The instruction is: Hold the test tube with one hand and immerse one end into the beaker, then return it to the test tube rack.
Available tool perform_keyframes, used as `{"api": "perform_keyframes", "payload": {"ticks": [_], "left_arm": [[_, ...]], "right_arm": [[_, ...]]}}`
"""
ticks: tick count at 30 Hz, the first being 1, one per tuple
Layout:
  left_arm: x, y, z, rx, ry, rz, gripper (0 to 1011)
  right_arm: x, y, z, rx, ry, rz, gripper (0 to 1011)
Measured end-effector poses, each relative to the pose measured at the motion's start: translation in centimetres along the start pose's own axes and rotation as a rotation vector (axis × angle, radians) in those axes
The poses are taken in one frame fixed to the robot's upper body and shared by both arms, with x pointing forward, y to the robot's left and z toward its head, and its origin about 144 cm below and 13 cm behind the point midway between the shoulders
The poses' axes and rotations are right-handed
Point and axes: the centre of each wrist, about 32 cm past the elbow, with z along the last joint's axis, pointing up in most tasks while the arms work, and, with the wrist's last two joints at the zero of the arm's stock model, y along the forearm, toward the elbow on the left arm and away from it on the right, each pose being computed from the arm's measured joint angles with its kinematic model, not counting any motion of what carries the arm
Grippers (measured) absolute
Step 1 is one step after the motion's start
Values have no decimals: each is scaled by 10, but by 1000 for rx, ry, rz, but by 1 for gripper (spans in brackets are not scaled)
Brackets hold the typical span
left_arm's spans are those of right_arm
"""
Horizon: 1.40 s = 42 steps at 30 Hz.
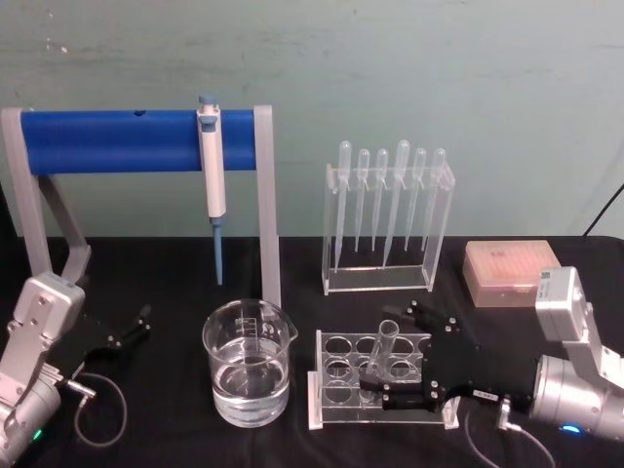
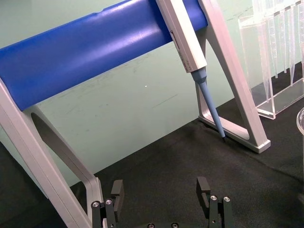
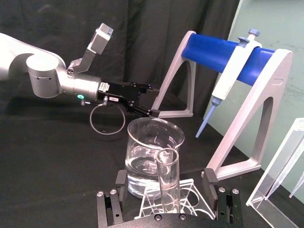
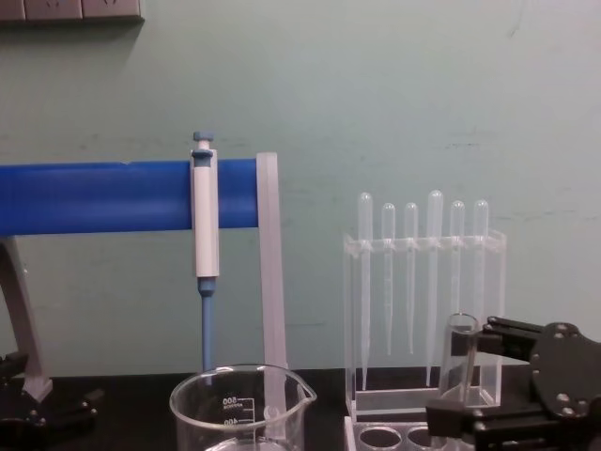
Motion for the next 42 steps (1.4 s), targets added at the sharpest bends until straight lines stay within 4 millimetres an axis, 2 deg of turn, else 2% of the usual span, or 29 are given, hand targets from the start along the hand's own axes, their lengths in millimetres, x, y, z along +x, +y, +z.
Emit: {"api": "perform_keyframes", "payload": {"ticks": [16, 28, 39, 42], "left_arm": [[0, 0, 0, 0, 0, 0, 1000], [0, 0, 0, 0, 0, 0, 1000], [0, 0, 0, 0, 0, 0, 1000], [0, 0, 0, 0, 0, 0, 1000]], "right_arm": [[1, 4, -1, -3, 5, -8, 980], [1, 3, -1, -2, 4, -8, 647], [1, 3, -1, -1, 4, -8, 273], [1, 3, -1, 0, 3, -9, 228]]}}
